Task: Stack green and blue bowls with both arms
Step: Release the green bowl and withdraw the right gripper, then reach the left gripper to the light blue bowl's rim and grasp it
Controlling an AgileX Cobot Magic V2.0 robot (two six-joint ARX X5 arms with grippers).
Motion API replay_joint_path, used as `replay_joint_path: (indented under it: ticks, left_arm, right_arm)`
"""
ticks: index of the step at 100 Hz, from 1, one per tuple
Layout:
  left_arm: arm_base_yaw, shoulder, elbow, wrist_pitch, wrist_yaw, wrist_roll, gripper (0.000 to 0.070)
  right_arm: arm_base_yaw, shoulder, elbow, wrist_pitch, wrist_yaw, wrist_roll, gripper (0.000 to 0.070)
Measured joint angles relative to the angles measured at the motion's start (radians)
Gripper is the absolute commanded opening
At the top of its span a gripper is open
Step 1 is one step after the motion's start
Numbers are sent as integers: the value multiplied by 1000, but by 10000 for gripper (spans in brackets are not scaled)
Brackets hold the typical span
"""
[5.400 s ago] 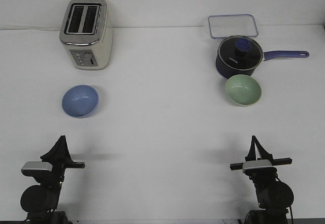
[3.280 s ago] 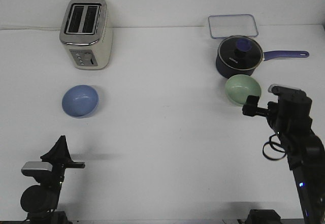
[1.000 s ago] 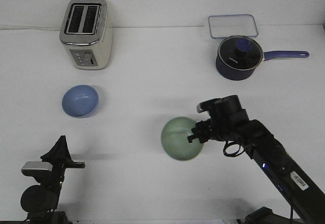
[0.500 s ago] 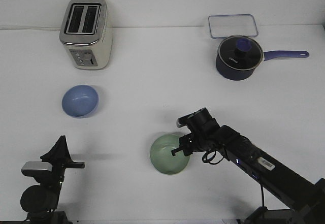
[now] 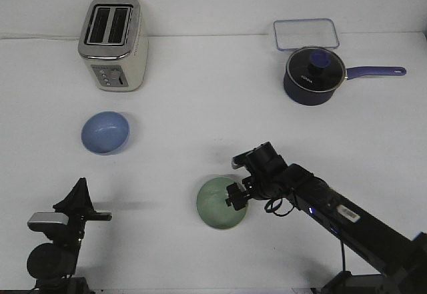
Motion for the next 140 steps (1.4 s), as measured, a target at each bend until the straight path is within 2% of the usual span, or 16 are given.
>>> replay_joint_path:
  ticks: [9, 27, 43, 56, 75, 77, 80, 91, 94, 96, 118, 131, 140]
  left_arm:
    - [0, 0, 1, 0, -1, -48, 11]
    - [0, 6, 26, -20, -4, -236, 13]
    - [0, 101, 170, -160, -42, -339, 13]
    - [0, 284, 340, -264, -56, -355, 13]
    - [2, 660, 681, -472, -56, -264, 20]
    - [3, 702, 718, -497, -56, -251, 35]
    - [3, 764, 769, -529, -56, -230, 94]
    - [17, 995, 939, -633, -56, -176, 489]
    - [23, 1049, 976, -660, -56, -163, 561]
    - [26, 1081, 999, -676, -57, -156, 585]
    - [69, 1362, 1178, -754, -55, -90, 585]
    - [97, 1502, 1210, -766, -46, -68, 585]
    - [108, 1579, 1215, -760, -9, -60, 585]
  right_arm:
    - [-23, -97, 31, -1, -2, -23, 446]
    - [-134, -288, 64, 33, 0, -105, 445]
    - [-261, -426, 11, 101, 0, -160, 444]
    - [-358, -570, -132, 209, 0, -167, 441]
    - [-439, -667, -265, 239, -13, -155, 441]
    - [-442, -670, -269, 236, -20, -153, 441]
    - [-443, -671, -269, 232, -25, -150, 441]
    - [-442, -675, -269, 237, -40, -148, 441]
    - [-442, -675, -269, 238, -48, -148, 441]
    - [-442, -675, -269, 239, -51, -148, 441]
    - [-442, -675, -269, 241, -53, -148, 441]
    - [-442, -675, -269, 241, -53, -148, 441]
    - [-442, -675, -269, 241, -54, -148, 441]
